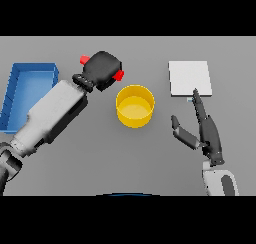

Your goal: Pick up the red beaker and tilt it to pour out 1 green nut into yellow bowl. Pick up the yellow bowl and place it on the metallic measuring scale.

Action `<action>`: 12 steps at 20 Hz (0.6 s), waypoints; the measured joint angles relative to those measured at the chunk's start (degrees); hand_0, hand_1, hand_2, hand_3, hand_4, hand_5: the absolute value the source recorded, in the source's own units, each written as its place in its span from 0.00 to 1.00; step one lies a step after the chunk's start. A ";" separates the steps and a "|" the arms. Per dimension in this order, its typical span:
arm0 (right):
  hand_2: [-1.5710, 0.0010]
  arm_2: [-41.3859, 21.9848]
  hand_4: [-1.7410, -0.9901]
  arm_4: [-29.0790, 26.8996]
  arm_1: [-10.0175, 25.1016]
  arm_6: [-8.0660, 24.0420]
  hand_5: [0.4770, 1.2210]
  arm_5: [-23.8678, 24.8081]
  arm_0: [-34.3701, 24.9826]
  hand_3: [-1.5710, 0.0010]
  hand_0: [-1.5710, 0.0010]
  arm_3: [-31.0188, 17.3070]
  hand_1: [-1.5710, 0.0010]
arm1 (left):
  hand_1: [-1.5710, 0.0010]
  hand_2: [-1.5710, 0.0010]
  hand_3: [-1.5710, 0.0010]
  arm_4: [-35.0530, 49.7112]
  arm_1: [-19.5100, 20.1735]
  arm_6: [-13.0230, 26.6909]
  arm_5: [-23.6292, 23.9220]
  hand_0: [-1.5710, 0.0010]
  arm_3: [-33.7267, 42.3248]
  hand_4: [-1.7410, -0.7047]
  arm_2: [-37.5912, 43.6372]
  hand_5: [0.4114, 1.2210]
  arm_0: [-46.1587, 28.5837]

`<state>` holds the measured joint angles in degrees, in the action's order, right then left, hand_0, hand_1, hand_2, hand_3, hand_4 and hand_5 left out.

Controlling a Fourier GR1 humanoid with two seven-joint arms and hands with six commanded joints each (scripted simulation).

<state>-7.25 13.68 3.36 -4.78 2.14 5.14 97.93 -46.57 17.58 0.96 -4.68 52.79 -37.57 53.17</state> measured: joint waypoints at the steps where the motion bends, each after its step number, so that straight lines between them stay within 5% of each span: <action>1: 1.00 -0.35 0.65 0.06 -0.64 -0.36 0.28 0.19 -0.06 1.00 1.00 0.10 1.00 | 0.00 0.00 0.00 -1.67 -0.25 -0.38 -1.11 0.00 -1.35 0.10 -2.20 0.99 1.14; 4: 1.00 -0.79 0.69 1.07 -1.56 0.15 0.25 1.31 -0.22 1.00 1.00 0.08 1.00 | 0.00 0.00 0.00 -4.22 -0.08 -1.18 -6.33 0.00 -2.87 0.06 -6.68 0.99 5.84; 12: 1.00 -0.86 0.74 1.92 -1.80 -0.95 0.23 2.11 0.16 1.00 1.00 -0.65 1.00 | 0.00 0.00 0.00 -11.02 -1.65 -2.89 -11.51 0.00 -7.64 0.01 -17.98 1.00 13.35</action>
<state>-8.11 15.60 1.56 -5.73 4.25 5.30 97.28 -57.59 15.93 -1.93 -16.19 45.15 -55.55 66.52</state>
